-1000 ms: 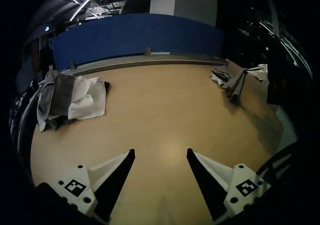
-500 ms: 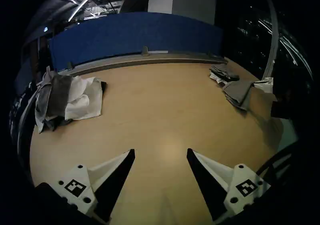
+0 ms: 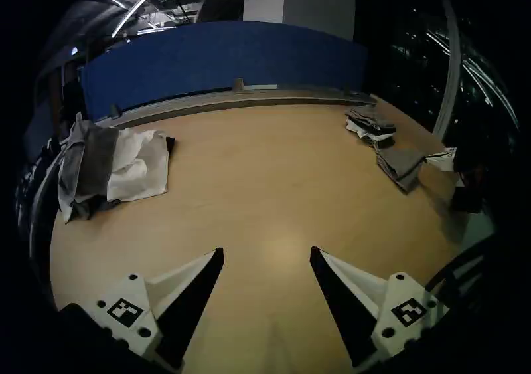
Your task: Fold towel
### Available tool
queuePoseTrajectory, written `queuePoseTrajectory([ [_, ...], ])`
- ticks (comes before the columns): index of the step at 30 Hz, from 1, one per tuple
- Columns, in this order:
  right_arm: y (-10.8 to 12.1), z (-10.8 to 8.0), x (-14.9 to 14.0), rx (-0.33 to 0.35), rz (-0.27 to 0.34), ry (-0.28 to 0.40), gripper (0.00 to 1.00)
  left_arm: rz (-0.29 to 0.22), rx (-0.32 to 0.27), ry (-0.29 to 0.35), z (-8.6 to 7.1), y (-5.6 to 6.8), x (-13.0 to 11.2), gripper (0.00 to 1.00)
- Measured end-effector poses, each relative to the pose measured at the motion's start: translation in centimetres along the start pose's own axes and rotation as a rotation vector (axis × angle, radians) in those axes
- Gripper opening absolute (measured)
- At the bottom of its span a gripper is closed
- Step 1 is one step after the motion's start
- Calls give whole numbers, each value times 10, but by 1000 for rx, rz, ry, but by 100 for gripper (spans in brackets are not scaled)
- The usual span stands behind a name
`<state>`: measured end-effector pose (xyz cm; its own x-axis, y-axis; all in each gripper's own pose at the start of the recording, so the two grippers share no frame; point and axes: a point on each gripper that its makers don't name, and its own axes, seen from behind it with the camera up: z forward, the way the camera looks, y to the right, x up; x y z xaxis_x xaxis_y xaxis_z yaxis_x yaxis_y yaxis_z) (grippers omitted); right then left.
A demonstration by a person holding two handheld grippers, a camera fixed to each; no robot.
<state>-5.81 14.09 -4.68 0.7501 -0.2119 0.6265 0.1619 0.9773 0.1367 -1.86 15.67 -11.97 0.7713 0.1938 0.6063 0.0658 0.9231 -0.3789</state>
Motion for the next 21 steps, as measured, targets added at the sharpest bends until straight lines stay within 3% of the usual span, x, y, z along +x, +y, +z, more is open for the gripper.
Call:
queuePoseTrajectory([
  [11, 24, 3, -41, -68, 68, -99, 21, 3, 0, 0, -2, 2, 0, 97],
  [21, 34, 1, -56, -129, 61, -154, 38, 9, -2, 1, -3, 4, 0, 97],
])
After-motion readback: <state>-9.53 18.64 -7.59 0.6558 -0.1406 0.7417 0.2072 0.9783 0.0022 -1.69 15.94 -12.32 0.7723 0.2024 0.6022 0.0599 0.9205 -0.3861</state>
